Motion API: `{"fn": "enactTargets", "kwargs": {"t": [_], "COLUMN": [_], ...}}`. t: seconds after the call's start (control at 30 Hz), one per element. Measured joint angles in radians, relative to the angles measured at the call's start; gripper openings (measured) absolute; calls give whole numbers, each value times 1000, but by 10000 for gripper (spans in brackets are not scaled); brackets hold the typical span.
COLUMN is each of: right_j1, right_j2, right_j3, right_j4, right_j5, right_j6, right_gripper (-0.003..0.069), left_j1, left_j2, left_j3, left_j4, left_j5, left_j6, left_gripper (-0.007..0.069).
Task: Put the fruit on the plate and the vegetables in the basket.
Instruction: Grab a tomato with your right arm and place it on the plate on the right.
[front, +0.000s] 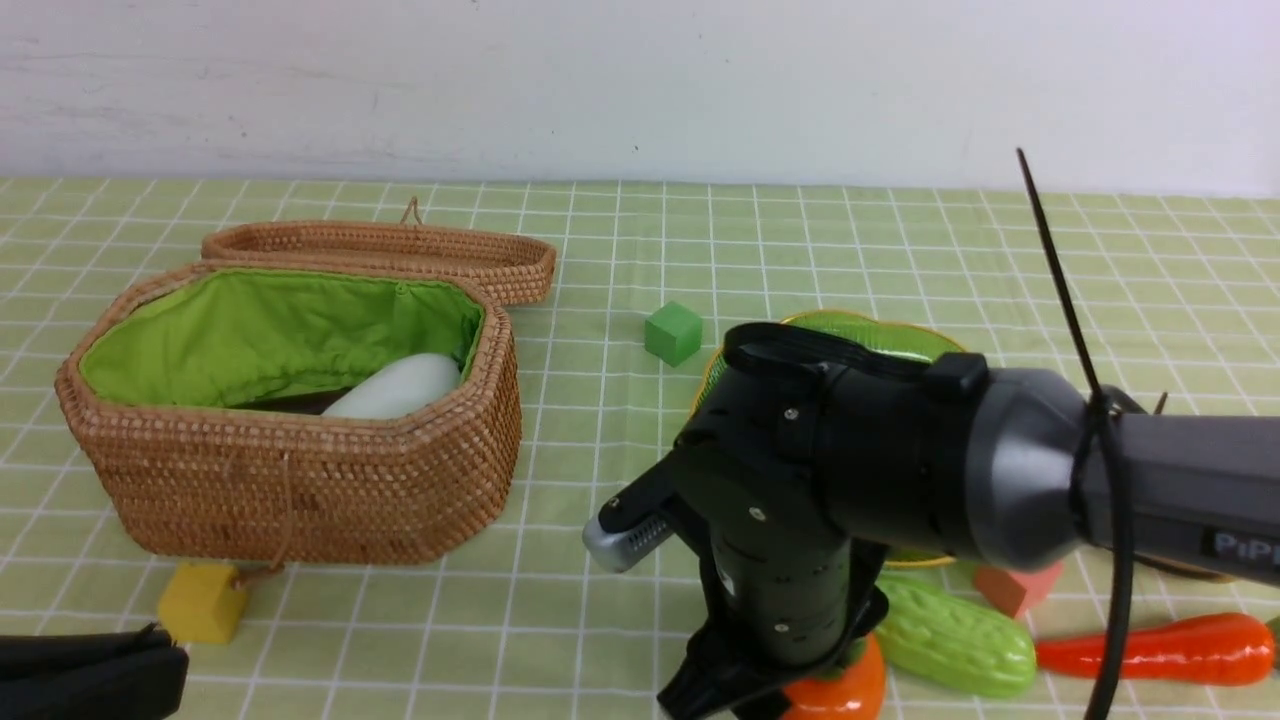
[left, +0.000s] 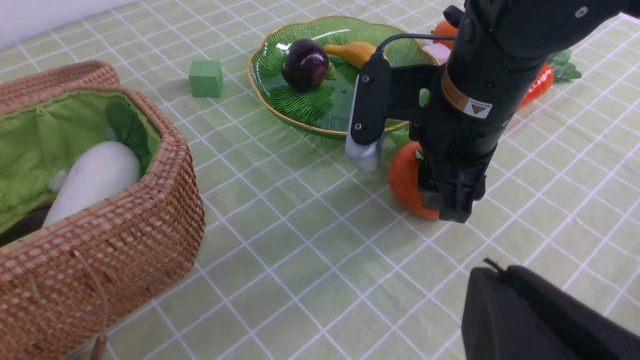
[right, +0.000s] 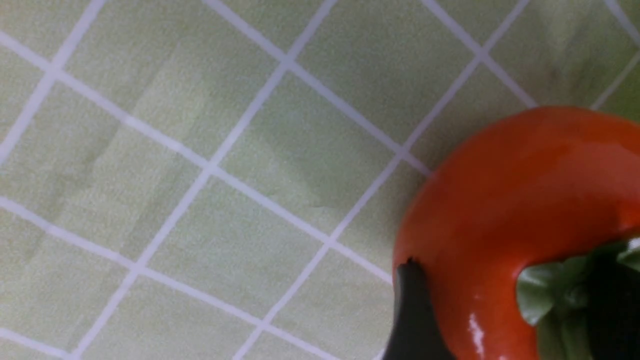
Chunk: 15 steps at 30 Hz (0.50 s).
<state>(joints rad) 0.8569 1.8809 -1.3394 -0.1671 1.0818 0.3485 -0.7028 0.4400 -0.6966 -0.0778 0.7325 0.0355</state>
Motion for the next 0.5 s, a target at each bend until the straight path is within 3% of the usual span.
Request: {"fn": "enactTargets", "kwargs": {"t": [0.13,0.23,0.27,0.33,0.4,0.5], "right_j1": [-1,-1,-1,-1,-1,0], "right_j2": [-24,-41,-53,-60,-63,-64], "right_j3": [8,12,13,18,18,19], "right_j4": [28,59,76,95,107,110], "right_j5": [-5,-5,-4,-2,1,1], "right_j6": [-4,-4,-4,-4,-4,-4], "right_gripper": [399,325,202,54,0,-10], "left_j1": [0,0,0,0,0,0], "left_j2": [0,0,0,0,0,0], "left_j3": [0,0,0,0,0,0], "left_j4": [0,0,0,0,0,0], "left_j5": [0,0,0,0,0,0], "left_j6": [0,0,0,0,0,0], "left_gripper": [-13,-13,-13,-13,-13,-13]}}
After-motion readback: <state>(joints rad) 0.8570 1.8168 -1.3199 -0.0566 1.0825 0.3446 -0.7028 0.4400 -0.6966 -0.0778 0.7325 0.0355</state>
